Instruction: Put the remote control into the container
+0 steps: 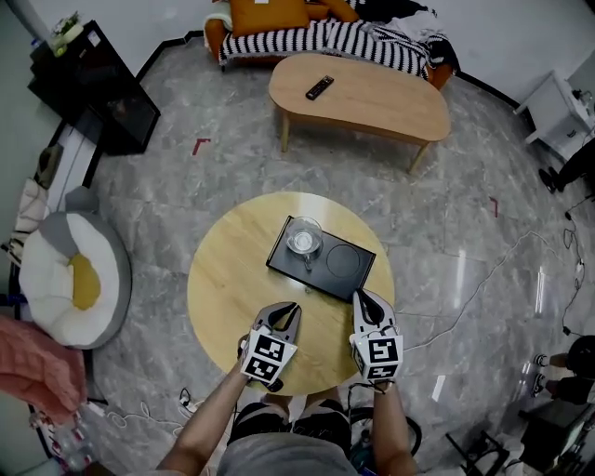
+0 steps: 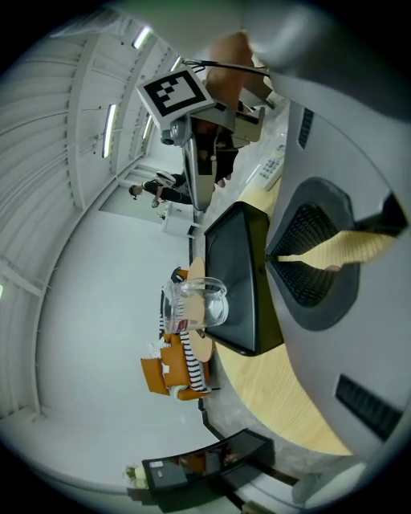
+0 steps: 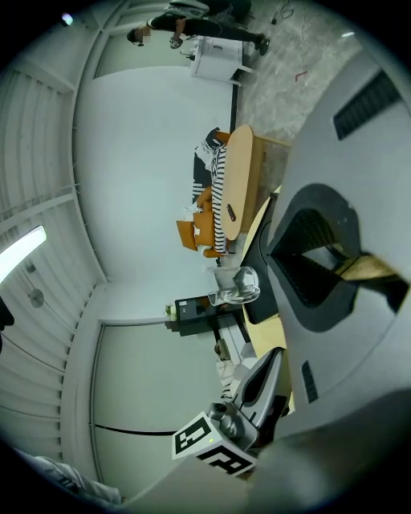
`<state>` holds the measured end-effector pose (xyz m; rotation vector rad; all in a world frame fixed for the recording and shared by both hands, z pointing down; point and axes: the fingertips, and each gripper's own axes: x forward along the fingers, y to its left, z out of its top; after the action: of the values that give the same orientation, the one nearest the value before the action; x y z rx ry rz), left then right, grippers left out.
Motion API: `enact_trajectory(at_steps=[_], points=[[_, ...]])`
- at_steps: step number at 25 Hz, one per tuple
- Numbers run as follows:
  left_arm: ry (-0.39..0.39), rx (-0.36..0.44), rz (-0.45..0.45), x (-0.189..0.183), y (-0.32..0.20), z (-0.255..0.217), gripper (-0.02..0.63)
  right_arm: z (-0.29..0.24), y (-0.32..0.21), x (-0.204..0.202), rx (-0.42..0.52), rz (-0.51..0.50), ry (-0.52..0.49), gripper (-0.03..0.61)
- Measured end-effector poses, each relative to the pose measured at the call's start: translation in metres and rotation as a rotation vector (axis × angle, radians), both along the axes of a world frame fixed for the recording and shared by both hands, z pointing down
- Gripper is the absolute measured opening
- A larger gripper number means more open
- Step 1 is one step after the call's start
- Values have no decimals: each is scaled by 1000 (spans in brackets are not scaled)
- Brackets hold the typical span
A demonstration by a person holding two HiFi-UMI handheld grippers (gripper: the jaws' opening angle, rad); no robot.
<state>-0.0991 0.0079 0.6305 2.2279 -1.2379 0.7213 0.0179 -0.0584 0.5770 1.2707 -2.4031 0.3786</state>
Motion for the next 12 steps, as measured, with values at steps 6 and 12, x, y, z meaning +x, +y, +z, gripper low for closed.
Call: enact_trajectory(at_steps=[6,12], points=[[-66,-85,15,14,-12,36,9,17,-14,4,-24,-16,14,8],[-81,-149,6,15,-16,56,86,31,-19,5,-51,-30,35,8]])
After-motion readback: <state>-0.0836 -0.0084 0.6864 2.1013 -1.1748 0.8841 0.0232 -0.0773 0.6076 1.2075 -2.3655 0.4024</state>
